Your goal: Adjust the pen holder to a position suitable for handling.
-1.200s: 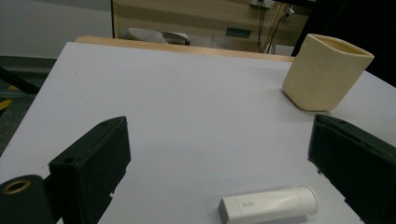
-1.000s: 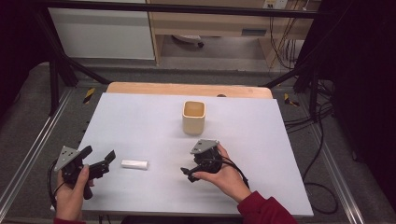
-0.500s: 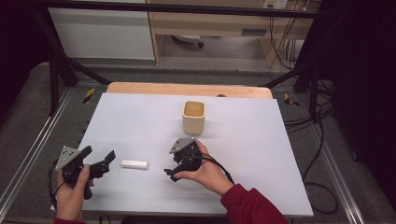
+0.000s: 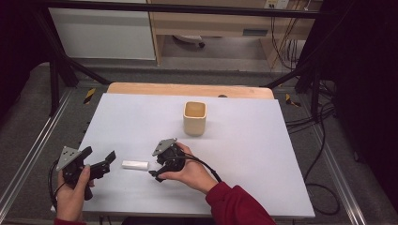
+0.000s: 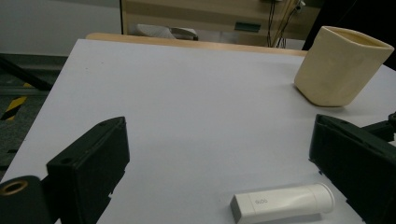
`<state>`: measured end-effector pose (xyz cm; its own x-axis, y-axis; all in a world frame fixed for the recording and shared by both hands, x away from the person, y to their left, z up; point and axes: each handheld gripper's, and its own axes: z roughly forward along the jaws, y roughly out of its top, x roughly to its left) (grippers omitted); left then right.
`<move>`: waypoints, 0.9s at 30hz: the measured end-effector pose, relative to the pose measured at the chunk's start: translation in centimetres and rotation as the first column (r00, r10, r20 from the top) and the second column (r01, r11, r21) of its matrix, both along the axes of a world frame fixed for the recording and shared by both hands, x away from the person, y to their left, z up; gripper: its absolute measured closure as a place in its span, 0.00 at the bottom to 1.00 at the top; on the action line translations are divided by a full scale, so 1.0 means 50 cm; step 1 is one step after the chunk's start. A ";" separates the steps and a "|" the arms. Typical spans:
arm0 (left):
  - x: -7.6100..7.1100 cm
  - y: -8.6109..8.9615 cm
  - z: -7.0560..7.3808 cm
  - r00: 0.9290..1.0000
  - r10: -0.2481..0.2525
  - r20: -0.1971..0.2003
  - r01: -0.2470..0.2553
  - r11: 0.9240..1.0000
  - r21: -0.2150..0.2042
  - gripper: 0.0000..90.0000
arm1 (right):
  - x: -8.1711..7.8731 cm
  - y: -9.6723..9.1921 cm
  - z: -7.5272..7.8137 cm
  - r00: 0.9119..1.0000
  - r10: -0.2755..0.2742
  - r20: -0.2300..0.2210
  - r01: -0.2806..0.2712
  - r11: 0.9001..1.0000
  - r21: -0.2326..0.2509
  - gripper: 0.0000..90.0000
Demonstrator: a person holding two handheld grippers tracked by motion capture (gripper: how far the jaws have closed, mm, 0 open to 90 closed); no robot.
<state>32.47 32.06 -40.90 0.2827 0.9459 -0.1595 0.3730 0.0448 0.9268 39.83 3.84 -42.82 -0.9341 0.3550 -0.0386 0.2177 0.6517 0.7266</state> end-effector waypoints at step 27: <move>0.002 -0.005 -0.001 1.000 -0.017 -0.010 0.017 1.000 -0.002 0.05 | 0.031 0.081 -0.044 0.993 0.108 -0.042 -0.105 0.993 0.051 0.59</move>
